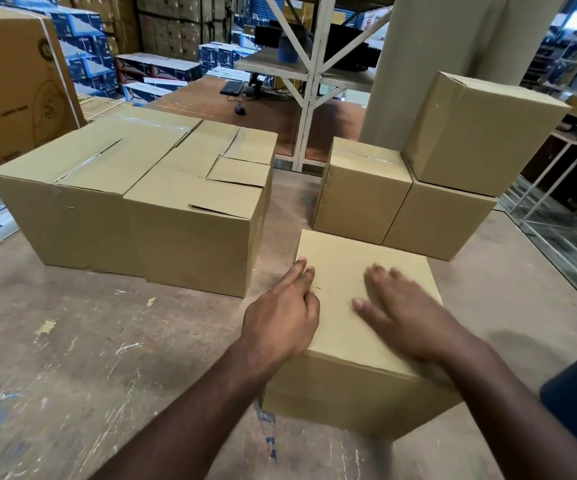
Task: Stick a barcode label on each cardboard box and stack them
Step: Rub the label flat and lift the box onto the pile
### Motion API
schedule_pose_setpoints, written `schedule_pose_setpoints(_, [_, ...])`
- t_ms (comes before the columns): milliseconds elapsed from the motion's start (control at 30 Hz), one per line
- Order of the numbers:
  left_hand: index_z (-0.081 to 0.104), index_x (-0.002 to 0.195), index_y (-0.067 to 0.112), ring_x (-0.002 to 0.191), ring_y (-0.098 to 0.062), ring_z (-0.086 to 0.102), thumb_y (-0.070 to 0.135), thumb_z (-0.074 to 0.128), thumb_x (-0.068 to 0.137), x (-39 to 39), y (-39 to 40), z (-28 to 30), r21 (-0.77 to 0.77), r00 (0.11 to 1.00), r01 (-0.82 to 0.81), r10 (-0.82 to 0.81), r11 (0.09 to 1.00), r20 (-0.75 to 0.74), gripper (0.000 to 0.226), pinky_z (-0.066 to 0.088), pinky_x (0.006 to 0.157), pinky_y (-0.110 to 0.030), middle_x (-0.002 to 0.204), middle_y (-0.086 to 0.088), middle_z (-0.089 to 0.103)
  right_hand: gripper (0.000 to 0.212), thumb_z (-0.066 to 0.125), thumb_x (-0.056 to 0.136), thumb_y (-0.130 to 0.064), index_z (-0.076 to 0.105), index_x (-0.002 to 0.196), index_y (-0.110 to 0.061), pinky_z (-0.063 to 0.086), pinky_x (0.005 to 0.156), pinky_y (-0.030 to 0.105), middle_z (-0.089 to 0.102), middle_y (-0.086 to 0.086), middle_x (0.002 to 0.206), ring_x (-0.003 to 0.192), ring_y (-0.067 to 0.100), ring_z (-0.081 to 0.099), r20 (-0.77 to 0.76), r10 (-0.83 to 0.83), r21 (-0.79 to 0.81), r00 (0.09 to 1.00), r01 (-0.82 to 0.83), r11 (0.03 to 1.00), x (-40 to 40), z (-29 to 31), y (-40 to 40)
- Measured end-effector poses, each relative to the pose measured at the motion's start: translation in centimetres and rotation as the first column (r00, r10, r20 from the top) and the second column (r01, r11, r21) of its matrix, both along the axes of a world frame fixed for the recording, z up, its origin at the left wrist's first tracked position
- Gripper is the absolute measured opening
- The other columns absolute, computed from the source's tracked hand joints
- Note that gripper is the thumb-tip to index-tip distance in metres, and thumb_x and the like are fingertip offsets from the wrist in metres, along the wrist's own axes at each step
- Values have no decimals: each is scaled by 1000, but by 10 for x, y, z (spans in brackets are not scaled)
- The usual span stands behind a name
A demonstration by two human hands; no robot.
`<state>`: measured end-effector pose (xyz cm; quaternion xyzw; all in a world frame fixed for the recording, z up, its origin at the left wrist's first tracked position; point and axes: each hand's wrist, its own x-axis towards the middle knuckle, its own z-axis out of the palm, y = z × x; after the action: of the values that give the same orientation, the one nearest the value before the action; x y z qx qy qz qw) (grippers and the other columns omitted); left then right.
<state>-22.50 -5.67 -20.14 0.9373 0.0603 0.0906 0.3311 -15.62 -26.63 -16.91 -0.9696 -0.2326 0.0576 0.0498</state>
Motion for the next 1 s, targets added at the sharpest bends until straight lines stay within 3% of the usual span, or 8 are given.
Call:
schedule_pose_setpoints(67, [35, 156, 37, 145, -4, 37, 36, 32, 105, 1, 0, -1, 2, 1000, -3, 3, 1000, 3, 51, 44, 109, -34, 165, 29, 12, 74, 12, 103, -66, 1, 167, -29, -2, 130, 36, -12, -12, 170, 159, 10, -11, -54, 151, -9, 987, -152, 988, -18, -9, 4])
schedule_pose_setpoints(200, [34, 156, 37, 145, -4, 37, 37, 32, 106, 2, 0, -5, 2, 1000, 16, -16, 1000, 9, 51, 43, 110, -34, 165, 31, 11, 62, 11, 106, -60, 1, 164, -42, -12, 125, 23, -12, -27, 167, 153, -9, -17, -83, 438, 60, 895, -434, 899, -41, -7, 2])
schedule_pose_setpoints(400, [31, 158, 37, 148, -1, 29, 35, 30, 107, 2, 1, -6, 7, 999, 34, -34, 999, 12, 51, 38, 110, -32, 165, 31, 9, 77, 7, 103, -64, -4, 166, -22, -6, 129, 37, -12, -5, 173, 159, 11, -12, -14, -129, -71, 992, 128, 989, 31, -13, -25])
schedule_pose_setpoints(533, [30, 158, 37, 149, 0, 26, 37, 30, 107, 4, 2, -8, 19, 999, 38, -38, 999, 18, 51, 35, 114, -31, 165, 30, 9, 65, 11, 108, -55, -7, 165, -30, -11, 127, 29, -19, -17, 169, 155, 1, -21, -41, 263, 13, 964, -263, 965, -29, -15, 17])
schedule_pose_setpoints(600, [30, 158, 37, 149, 1, 26, 37, 31, 107, 5, 3, -10, 16, 999, 46, -46, 999, 24, 51, 35, 116, -31, 165, 31, 9, 61, 13, 109, -54, -8, 164, -37, -15, 124, 24, -22, -24, 164, 152, -5, -24, -60, 322, 41, 945, -320, 946, -40, -10, 16])
schedule_pose_setpoints(800, [30, 157, 40, 148, 4, 26, 37, 30, 107, 0, 5, -9, -6, 999, 46, -46, 999, 26, 50, 32, 113, -26, 163, 34, 8, 92, -10, 87, -73, -7, 166, -24, -5, 130, 40, -13, -4, 173, 158, 10, -14, -12, -165, -64, 986, 164, 984, 33, -5, -53])
schedule_pose_setpoints(933, [31, 157, 40, 147, 4, 27, 38, 32, 106, 0, 4, -9, 26, 998, 52, -53, 998, 40, 51, 35, 115, -27, 163, 34, 9, 80, -6, 95, -73, -16, 163, -33, -13, 127, 32, -30, -18, 165, 150, -3, -30, -64, 288, -54, 955, -292, 955, -40, -11, -16])
schedule_pose_setpoints(1000, [36, 155, 39, 147, 6, 26, 38, 35, 105, 3, 8, -13, 18, 997, 55, -56, 998, 53, 50, 34, 117, -29, 163, 33, 14, 73, -1, 98, -72, -16, 162, -40, -14, 126, 29, -30, -25, 163, 147, -9, -32, -49, 367, -48, 929, -369, 928, -51, -15, -19])
